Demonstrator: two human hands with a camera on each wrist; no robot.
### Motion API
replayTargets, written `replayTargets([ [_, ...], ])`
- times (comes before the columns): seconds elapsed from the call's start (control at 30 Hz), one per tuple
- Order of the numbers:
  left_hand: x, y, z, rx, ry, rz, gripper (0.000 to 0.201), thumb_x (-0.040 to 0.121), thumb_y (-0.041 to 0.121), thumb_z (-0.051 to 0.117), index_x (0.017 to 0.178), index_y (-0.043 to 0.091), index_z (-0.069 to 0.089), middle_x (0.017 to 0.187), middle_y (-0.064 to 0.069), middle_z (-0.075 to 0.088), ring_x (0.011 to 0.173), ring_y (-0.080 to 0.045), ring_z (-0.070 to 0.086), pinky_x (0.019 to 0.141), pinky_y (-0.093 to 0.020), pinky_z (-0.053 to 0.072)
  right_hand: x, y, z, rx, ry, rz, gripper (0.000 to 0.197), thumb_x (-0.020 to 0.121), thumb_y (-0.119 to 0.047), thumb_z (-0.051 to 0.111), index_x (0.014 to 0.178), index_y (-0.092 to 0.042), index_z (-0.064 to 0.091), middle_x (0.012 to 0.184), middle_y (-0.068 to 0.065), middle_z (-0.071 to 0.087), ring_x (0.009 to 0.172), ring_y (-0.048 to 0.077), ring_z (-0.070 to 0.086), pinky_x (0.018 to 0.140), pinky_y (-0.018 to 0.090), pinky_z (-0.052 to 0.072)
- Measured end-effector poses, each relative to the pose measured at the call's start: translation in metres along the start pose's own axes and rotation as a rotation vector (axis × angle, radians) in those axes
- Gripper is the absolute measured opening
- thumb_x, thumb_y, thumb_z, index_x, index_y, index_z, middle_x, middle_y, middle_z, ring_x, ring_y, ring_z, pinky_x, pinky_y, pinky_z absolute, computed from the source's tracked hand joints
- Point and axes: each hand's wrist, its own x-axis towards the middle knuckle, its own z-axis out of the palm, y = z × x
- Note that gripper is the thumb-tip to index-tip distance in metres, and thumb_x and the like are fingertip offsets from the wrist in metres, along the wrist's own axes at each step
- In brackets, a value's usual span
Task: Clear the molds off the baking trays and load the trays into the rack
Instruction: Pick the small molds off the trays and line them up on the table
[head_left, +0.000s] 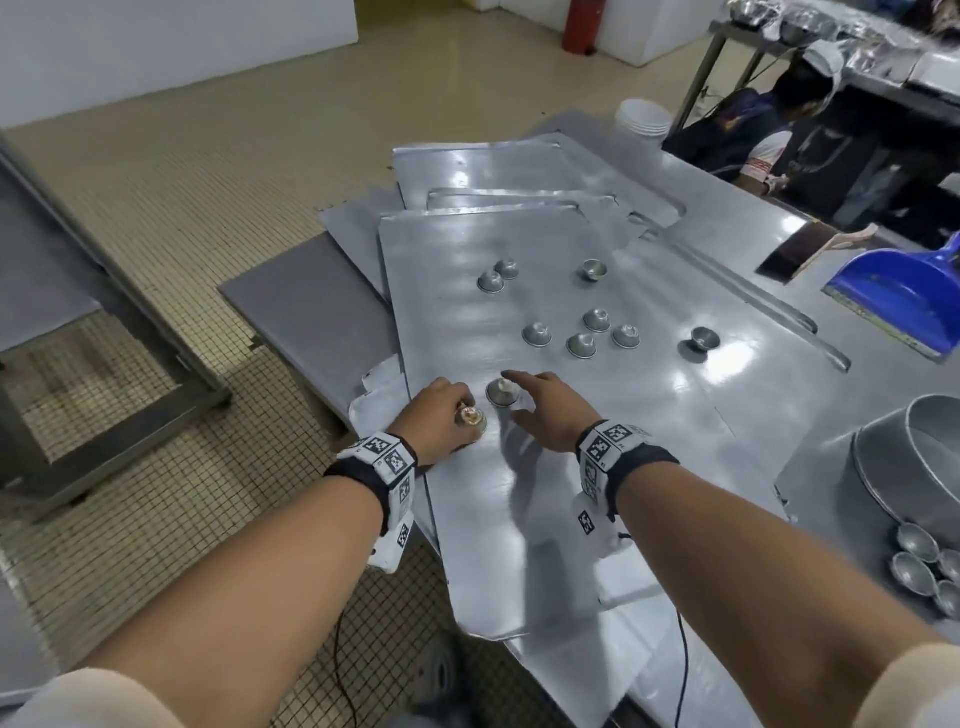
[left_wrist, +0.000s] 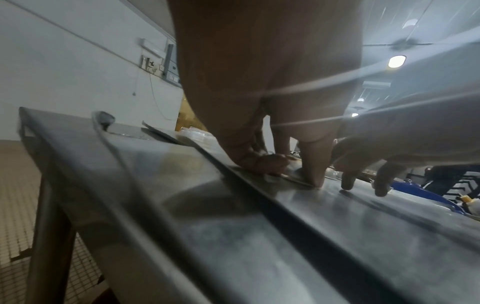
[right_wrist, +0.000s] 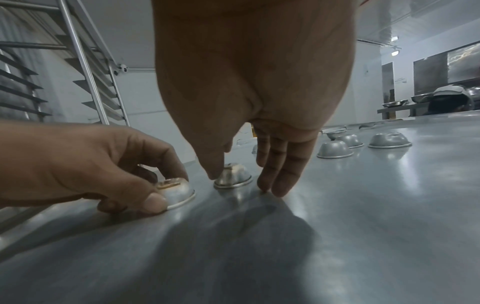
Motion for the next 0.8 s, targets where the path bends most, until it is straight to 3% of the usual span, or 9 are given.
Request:
replayTargets([
  [0.1, -0.001, -0.004, 0.001, -0.044, 0.004, -0.005, 0.031, 0.082, 0.030, 0.078, 0.107, 0.018, 0.064, 0.105, -0.001, 0.052, 0.095, -0.022, 0.060, 0.086, -0.032, 0.048, 0.013, -0.008, 0.004, -0.016, -0.034, 0.017, 0.066, 0.095, -0.022, 0.058, 0.155, -0.036, 0.033, 0.136, 0.012, 0.041, 0.109, 0.033, 0.061, 0.098, 0.036, 0.047],
  [0.2, -0.001, -0.006, 0.002, -0.073, 0.013, -0.003, 0.029, 0.081, 0.029, 0.078, 0.104, 0.018, 0.064, 0.103, 0.000, 0.052, 0.093, -0.022, 0.059, 0.087, -0.032, 0.049, 0.018, -0.008, 0.011, -0.023, -0.010, 0.066, 0.052, 0.093, -0.021, 0.057, 0.142, -0.033, 0.048, 0.132, 0.011, 0.041, 0.102, 0.037, 0.063, 0.094, 0.038, 0.051],
  [0.37, -0.003, -0.006, 0.003, -0.092, 0.017, 0.016, 0.028, 0.082, 0.033, 0.077, 0.099, 0.017, 0.062, 0.101, 0.002, 0.051, 0.089, -0.020, 0.058, 0.083, -0.033, 0.049, 0.012, -0.001, 0.019, -0.041, 0.124, 0.048, 0.023, 0.093, -0.024, 0.056, 0.115, -0.018, 0.058, 0.121, 0.009, 0.060, 0.101, 0.035, 0.062, 0.082, 0.036, 0.048],
  [0.43, -0.006, -0.005, 0.003, -0.108, 0.031, 0.037, 0.028, 0.083, 0.036, 0.077, 0.096, 0.018, 0.060, 0.101, 0.002, 0.054, 0.087, -0.019, 0.058, 0.078, -0.032, 0.048, 0.007, 0.002, 0.022, -0.033, 0.163, 0.062, 0.023, 0.094, -0.024, 0.056, 0.115, -0.016, 0.058, 0.115, 0.009, 0.064, 0.100, 0.033, 0.062, 0.080, 0.035, 0.046],
  [0.57, -0.010, -0.003, 0.002, -0.147, 0.052, 0.037, 0.027, 0.086, 0.042, 0.073, 0.094, 0.022, 0.057, 0.086, 0.003, 0.063, 0.074, -0.017, 0.058, 0.064, -0.028, 0.045, -0.007, 0.006, 0.028, 0.030, 0.160, 0.080, 0.041, 0.092, -0.026, 0.060, 0.134, -0.025, 0.057, 0.129, 0.005, 0.055, 0.111, 0.031, 0.061, 0.094, 0.035, 0.047],
  [0.6, -0.010, -0.003, 0.002, -0.155, 0.050, 0.038, 0.026, 0.087, 0.042, 0.073, 0.098, 0.023, 0.058, 0.088, 0.003, 0.065, 0.076, -0.017, 0.059, 0.066, -0.028, 0.047, -0.010, 0.007, 0.030, 0.034, 0.166, 0.085, 0.037, 0.092, -0.027, 0.061, 0.129, -0.026, 0.062, 0.127, 0.004, 0.053, 0.108, 0.031, 0.062, 0.093, 0.034, 0.047],
  [0.67, -0.009, -0.002, 0.001, -0.132, 0.032, 0.059, 0.035, 0.088, 0.039, 0.073, 0.118, 0.023, 0.063, 0.110, 0.001, 0.067, 0.096, -0.018, 0.063, 0.083, -0.030, 0.051, -0.016, 0.009, 0.032, 0.046, 0.201, 0.094, 0.028, 0.090, -0.027, 0.062, 0.117, -0.027, 0.069, 0.122, 0.001, 0.052, 0.101, 0.029, 0.063, 0.088, 0.031, 0.046],
  [0.73, -0.008, -0.001, 0.002, -0.072, -0.006, 0.069, 0.053, 0.090, 0.038, 0.072, 0.138, 0.019, 0.059, 0.126, -0.002, 0.059, 0.114, -0.020, 0.058, 0.099, -0.028, 0.044, -0.019, 0.011, 0.033, 0.064, 0.223, 0.095, 0.030, 0.089, -0.027, 0.063, 0.118, -0.026, 0.067, 0.124, 0.001, 0.054, 0.102, 0.027, 0.063, 0.087, 0.030, 0.045],
  [0.8, -0.008, 0.000, 0.002, -0.046, -0.033, 0.051, 0.058, 0.091, 0.038, 0.071, 0.142, 0.016, 0.056, 0.130, -0.002, 0.051, 0.116, -0.020, 0.057, 0.101, -0.025, 0.040, -0.021, 0.013, 0.033, 0.075, 0.222, 0.088, 0.033, 0.089, -0.027, 0.063, 0.121, -0.026, 0.064, 0.125, 0.001, 0.058, 0.106, 0.027, 0.063, 0.087, 0.030, 0.044],
])
